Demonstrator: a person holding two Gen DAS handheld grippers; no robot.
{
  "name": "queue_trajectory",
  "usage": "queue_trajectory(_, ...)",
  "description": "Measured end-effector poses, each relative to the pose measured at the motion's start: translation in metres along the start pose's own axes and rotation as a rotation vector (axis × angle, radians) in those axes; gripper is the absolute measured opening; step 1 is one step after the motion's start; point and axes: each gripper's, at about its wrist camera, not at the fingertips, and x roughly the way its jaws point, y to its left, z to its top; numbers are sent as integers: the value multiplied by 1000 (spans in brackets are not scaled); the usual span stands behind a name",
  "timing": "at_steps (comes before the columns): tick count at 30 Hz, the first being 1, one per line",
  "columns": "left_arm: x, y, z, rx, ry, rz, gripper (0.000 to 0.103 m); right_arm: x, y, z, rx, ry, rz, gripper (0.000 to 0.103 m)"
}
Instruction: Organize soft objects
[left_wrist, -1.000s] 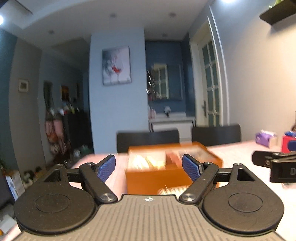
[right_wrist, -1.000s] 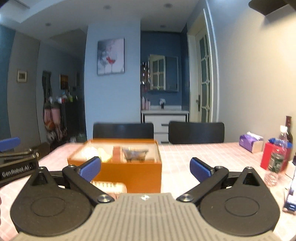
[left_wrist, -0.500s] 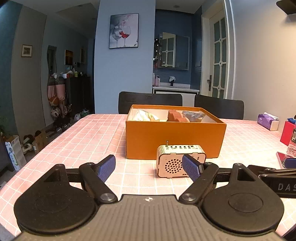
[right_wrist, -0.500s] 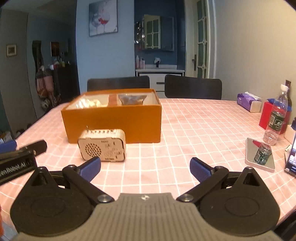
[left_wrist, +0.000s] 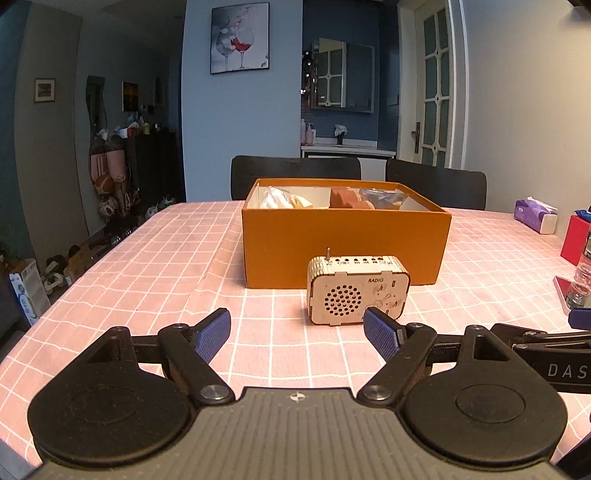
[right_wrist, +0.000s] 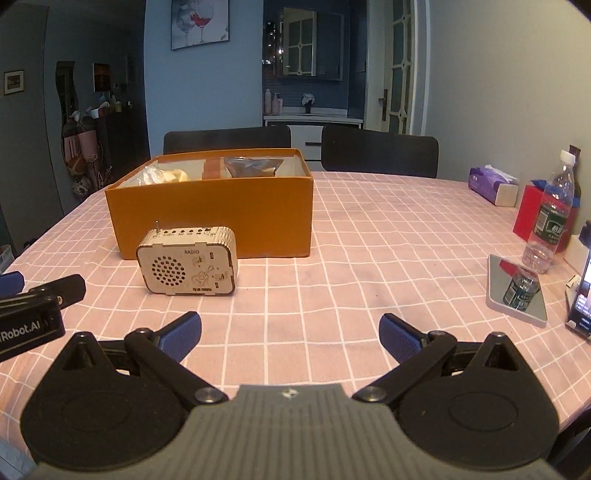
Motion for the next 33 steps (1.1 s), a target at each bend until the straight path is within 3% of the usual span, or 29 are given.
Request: queue_trajectory(33,4,-3,3,5,14,-14,96,3,-1,2,-5,0,1,100)
